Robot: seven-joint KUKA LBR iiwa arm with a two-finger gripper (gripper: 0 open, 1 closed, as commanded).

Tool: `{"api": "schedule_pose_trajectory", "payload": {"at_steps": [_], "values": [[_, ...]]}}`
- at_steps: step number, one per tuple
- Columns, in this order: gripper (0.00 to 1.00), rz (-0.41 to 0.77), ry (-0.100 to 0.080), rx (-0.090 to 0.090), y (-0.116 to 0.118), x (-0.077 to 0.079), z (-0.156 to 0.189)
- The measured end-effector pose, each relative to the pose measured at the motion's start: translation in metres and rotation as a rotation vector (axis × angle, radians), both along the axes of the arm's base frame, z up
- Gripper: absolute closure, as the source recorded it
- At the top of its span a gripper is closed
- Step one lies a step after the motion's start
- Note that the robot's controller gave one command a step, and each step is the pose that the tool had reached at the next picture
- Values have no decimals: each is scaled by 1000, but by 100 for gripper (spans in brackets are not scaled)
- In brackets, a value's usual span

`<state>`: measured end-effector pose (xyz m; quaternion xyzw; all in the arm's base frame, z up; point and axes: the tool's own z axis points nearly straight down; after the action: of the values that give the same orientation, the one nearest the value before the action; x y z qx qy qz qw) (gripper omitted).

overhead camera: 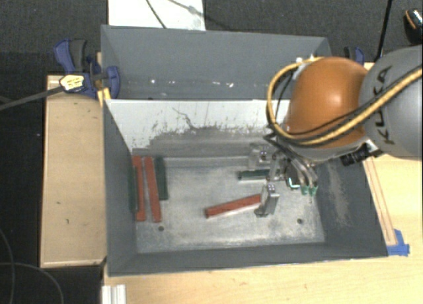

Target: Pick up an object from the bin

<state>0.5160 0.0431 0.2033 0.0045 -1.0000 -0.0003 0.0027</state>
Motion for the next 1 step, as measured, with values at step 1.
{"api": "schedule_pose_trajectory", "payload": {"at_steps": [1], "values": [[0,38,0,0,28,9,-137]]}}
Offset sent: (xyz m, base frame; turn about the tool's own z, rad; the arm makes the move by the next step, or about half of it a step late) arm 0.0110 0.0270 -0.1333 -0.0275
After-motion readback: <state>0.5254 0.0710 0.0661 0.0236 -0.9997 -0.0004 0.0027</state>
